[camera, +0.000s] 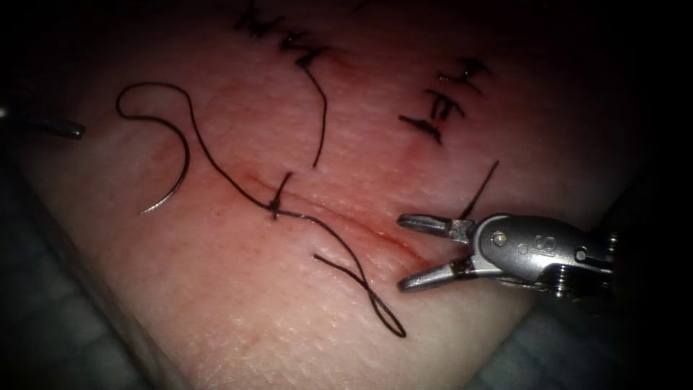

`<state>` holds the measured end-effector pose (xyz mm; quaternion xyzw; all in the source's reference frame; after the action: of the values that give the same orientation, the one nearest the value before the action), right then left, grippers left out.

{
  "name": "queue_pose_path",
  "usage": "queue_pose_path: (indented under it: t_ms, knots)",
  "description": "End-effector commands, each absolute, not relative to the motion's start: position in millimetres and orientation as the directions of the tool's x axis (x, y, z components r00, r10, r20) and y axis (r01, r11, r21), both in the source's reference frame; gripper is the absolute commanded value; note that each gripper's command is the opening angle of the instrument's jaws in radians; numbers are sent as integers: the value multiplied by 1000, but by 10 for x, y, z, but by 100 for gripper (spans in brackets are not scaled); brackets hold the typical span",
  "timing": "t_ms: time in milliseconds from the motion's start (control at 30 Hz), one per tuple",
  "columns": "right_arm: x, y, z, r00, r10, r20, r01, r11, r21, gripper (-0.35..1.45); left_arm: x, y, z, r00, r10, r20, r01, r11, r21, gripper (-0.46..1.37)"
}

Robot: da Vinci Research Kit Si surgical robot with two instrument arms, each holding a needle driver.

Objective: Wound Closure
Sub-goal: Grasp a length of suture with the left tool

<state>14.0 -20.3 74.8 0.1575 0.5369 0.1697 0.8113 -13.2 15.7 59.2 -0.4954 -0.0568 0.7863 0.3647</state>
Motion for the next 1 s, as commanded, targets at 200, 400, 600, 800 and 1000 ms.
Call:
queue_pose_path:
  t_ms: [200, 400, 600, 800, 1000]
  knots:
    - [135, -202, 748, 366, 445, -817, -104, 893, 439, 72, -171, 154, 575, -345, 593, -727, -469, -780, -414, 55]
    - [134, -200, 751, 367, 445, -817, -106, 892, 439, 72, -213, 152, 557, -380, 545, -748, -398, -826, -399, 34]
    - [133, -200, 751, 367, 445, -817, -105, 892, 439, 72, -258, 146, 550, -473, 464, -749, -337, -881, -334, 5]
    - [131, -201, 750, 367, 444, -817, -104, 893, 439, 72, -286, 140, 557, -554, 417, -720, -284, -908, -308, 17]
    - [128, -202, 750, 367, 444, -817, -102, 893, 439, 72, -300, 131, 578, -611, 376, -697, -215, -926, -311, 32]
